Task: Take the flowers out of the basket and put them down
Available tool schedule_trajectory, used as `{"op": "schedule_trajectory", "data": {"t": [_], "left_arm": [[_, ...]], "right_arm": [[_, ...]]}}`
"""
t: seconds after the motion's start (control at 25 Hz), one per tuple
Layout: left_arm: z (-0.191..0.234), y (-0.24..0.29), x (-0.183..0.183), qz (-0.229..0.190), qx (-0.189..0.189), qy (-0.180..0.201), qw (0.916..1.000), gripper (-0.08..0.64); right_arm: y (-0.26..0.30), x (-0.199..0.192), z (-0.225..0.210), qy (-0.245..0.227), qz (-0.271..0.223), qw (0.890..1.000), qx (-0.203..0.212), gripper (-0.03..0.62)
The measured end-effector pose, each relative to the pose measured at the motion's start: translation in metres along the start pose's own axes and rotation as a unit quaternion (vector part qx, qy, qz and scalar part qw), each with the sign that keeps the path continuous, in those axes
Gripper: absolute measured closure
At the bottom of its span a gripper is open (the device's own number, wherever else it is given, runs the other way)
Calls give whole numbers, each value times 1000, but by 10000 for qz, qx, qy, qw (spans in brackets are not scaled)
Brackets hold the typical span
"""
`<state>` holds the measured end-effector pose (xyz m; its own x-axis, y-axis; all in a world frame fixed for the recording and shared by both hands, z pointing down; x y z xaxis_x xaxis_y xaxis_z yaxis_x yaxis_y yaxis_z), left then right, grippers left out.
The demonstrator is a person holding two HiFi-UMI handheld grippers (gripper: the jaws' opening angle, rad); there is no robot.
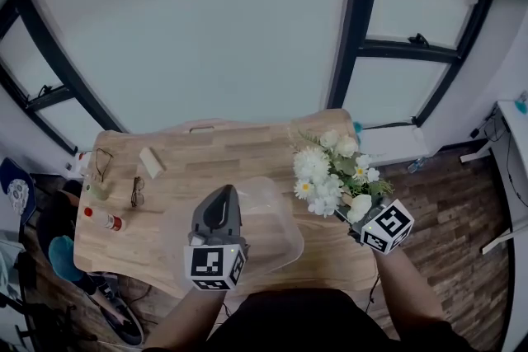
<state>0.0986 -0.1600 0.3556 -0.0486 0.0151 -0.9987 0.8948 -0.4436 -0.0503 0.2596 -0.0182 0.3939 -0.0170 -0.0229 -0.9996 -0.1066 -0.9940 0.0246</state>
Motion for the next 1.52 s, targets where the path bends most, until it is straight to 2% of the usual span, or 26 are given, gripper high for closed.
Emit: {"op": "schedule_trajectory", "data": {"t": [1.08,1.52], "left_arm": [[-3,-10,-34,334,36,-59,9994,555],[8,-14,-65,605,162,-82,9980,555]], "right_arm": [[-14,-62,-2,211,233,9991,-285,331],[-19,-97,-9,383,347,9977,-429,331]]}}
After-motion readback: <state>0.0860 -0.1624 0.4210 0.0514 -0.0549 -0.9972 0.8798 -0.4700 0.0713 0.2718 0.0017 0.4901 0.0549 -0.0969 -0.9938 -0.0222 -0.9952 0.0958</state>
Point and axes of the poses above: the fingertips, and each gripper's own axes: y forward along the fingers, z to its left, x out of its top, the point moved 1 cm from there along -y, backward along the fingers, and after that the axes turned 6 degrees about -z, right-handed, at the moved point
